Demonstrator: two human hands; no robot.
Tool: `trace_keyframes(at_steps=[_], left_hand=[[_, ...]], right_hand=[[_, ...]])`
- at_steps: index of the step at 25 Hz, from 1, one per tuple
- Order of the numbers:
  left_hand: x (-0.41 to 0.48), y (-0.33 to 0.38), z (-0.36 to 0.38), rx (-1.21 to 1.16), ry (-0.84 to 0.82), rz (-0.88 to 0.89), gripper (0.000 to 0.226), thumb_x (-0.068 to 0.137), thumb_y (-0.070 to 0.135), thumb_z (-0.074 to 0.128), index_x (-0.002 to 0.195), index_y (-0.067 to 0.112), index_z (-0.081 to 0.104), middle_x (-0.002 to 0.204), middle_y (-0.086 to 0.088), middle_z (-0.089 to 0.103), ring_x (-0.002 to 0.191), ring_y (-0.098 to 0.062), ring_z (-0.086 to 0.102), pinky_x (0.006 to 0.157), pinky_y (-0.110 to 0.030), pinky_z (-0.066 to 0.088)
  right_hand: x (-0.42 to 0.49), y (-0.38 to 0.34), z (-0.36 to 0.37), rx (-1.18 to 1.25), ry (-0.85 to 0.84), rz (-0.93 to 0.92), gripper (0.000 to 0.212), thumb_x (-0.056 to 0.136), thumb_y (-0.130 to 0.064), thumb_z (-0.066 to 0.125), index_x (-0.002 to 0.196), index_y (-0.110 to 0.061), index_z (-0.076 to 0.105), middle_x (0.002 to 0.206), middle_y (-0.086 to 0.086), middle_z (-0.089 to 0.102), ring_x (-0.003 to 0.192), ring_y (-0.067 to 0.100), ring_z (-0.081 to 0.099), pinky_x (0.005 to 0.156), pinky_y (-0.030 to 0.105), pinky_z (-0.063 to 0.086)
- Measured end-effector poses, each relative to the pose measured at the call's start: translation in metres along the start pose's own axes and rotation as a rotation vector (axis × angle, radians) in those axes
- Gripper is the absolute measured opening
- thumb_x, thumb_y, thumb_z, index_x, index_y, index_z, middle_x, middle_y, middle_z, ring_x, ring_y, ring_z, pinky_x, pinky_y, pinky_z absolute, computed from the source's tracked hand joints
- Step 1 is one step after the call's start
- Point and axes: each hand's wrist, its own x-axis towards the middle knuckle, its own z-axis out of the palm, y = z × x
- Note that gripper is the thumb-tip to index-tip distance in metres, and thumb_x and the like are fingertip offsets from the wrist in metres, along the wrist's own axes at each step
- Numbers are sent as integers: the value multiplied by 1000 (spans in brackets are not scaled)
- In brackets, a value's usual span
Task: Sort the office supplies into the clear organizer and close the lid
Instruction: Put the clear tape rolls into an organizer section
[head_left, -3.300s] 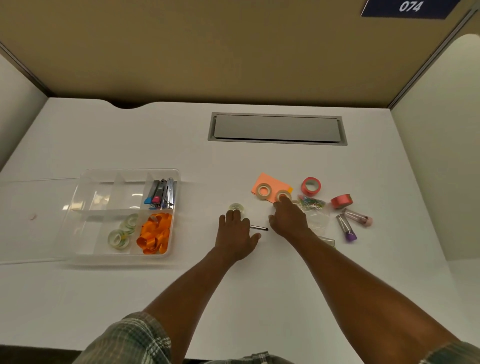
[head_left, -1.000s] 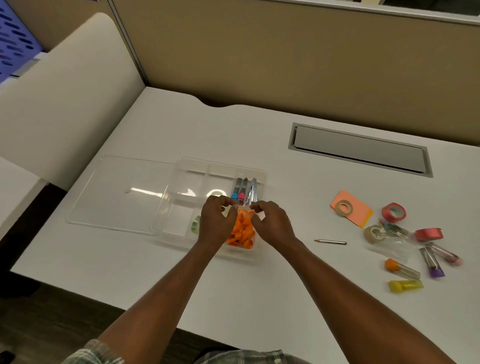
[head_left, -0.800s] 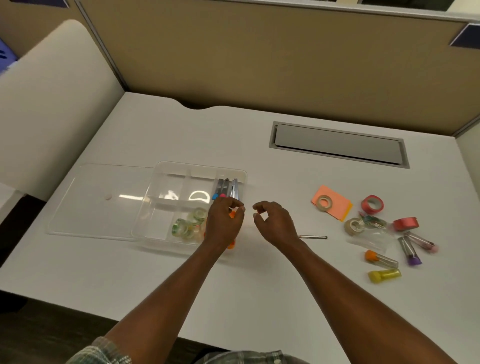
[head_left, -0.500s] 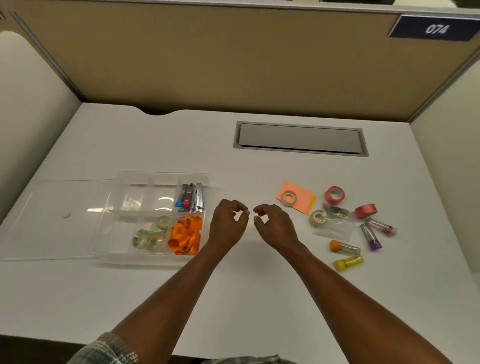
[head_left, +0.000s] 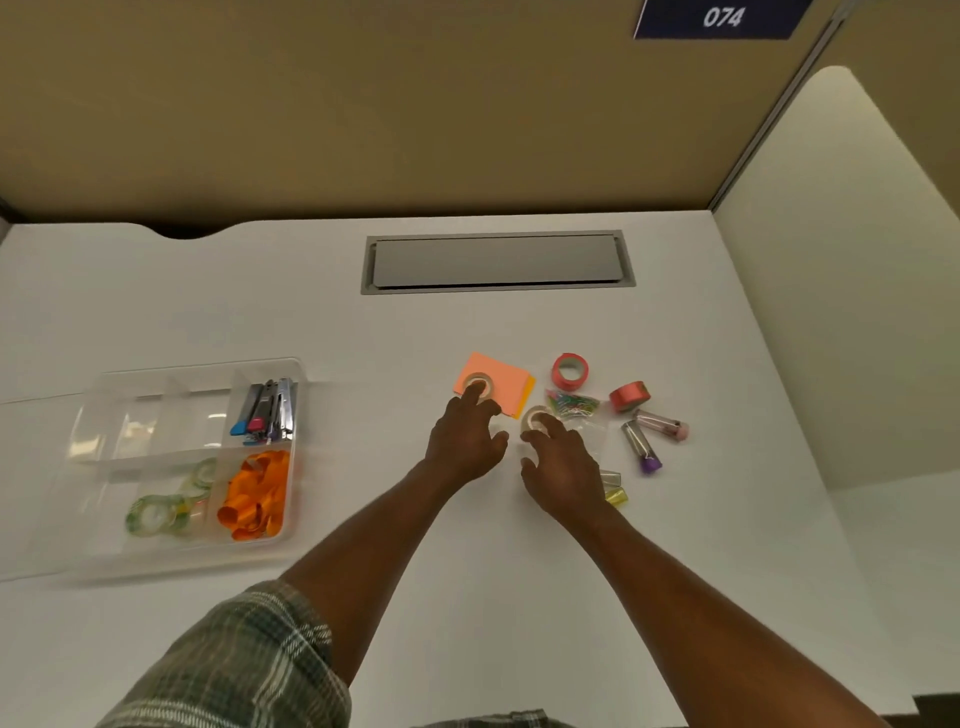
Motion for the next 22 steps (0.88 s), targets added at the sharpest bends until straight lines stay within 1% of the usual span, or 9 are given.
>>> trace_keyframes(at_steps=[3, 5, 8, 10, 13, 16, 19, 21, 22], left_hand=[[9, -2, 6, 97, -96, -51, 47, 88, 43, 61, 129, 21, 57, 159, 0, 27, 133, -28, 40, 101, -41, 42], [12, -3, 8, 139, -115, -58, 48, 87, 44, 61, 129, 19, 58, 156, -1, 32, 131, -27, 41, 101, -41, 43], [11, -3, 10, 158, -96, -44, 46, 87, 43, 61, 124, 15, 61, 144, -5, 43, 123, -28, 46, 95, -42, 47], [8, -5, 10, 179, -110, -37, 44, 87, 42, 61, 120, 13, 61, 142, -6, 43, 120, -29, 48, 94, -42, 48], [3, -9, 10, 199, -167, -29, 47, 88, 43, 60, 123, 13, 61, 147, -6, 41, 122, -30, 48, 96, -43, 46], [-2, -15, 8, 181, -182, -13, 48, 89, 43, 59, 125, 11, 60, 145, -6, 46, 124, -29, 48, 98, -42, 45], [-9, -22, 3, 70, -122, -4, 46, 89, 40, 62, 125, 11, 63, 143, -4, 47, 127, -26, 48, 100, -40, 45], [-15, -27, -5, -86, -67, -24, 43, 87, 35, 67, 123, 11, 65, 141, -3, 50, 126, -23, 51, 100, -37, 45], [-19, -29, -9, -165, -41, -39, 40, 87, 32, 68, 121, 11, 66, 138, -4, 52, 122, -23, 54, 99, -34, 45]], right_hand=[[1, 4, 4, -127, -50, -75, 41, 95, -27, 52, 135, -22, 57, 159, 1, 36, 127, 30, 47, 92, 43, 50], [2, 3, 7, -150, -49, -92, 39, 94, -26, 51, 132, -20, 59, 156, 5, 38, 126, 32, 48, 90, 43, 52], [5, -3, 9, -80, -26, -53, 35, 93, -26, 54, 127, -18, 61, 144, 9, 45, 121, 31, 51, 87, 43, 53], [7, -8, 8, -28, -8, -9, 32, 92, -25, 56, 123, -18, 62, 137, 10, 46, 117, 30, 54, 86, 42, 53], [8, -12, 6, -15, -17, 71, 32, 93, -24, 56, 124, -18, 61, 135, 11, 46, 115, 30, 56, 88, 41, 53], [4, -14, 6, -22, -38, 55, 35, 94, -20, 54, 128, -17, 61, 137, 7, 50, 118, 28, 55, 93, 42, 52], [1, -19, 5, 190, 90, 34, 31, 92, -13, 57, 122, -17, 66, 130, 5, 59, 117, 25, 58, 95, 39, 50], [2, -28, 3, 373, 192, 66, 24, 89, -9, 60, 110, -15, 70, 115, 6, 66, 109, 24, 62, 90, 34, 48], [3, -32, 2, 430, 221, 99, 20, 89, -8, 60, 105, -16, 71, 108, 5, 69, 104, 24, 63, 86, 32, 47]])
